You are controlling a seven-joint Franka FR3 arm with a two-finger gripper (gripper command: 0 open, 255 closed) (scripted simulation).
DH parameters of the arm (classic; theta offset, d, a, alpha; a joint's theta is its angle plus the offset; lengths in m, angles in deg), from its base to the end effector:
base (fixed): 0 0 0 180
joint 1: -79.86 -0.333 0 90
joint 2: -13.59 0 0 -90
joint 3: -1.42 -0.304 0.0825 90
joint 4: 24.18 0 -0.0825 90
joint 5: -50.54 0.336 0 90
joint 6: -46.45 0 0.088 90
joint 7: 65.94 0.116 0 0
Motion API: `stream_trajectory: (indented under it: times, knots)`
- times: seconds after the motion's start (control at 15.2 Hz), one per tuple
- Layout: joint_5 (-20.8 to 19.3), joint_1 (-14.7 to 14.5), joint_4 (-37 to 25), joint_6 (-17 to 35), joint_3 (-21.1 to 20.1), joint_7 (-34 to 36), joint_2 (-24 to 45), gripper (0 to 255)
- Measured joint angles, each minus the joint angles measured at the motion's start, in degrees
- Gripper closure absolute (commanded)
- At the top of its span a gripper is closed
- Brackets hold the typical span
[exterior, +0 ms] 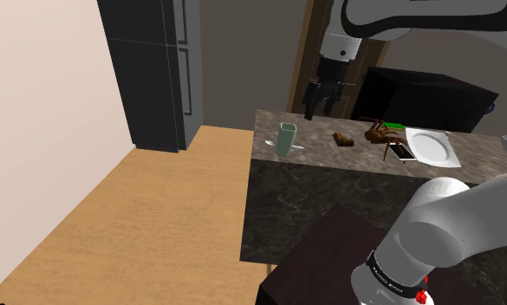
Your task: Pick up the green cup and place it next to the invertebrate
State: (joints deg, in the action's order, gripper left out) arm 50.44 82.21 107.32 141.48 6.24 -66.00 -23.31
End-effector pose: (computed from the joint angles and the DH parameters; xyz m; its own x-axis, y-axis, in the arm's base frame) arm 0.3111 -0.0458 0.5648 0.9942 -0.1072 0.0059 -0.1068 -0.9931 -0.0487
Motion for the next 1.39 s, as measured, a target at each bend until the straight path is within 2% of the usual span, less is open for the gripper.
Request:
stream_trajectory:
  times: [0.73,1.39]
  knots:
    - [-1.4,2.4,-4.8,13.3,6.9,-6.4,17.9,0]
    - [2.6,4.9,-16.5,21.4,12.1,-13.8,38.1,0]
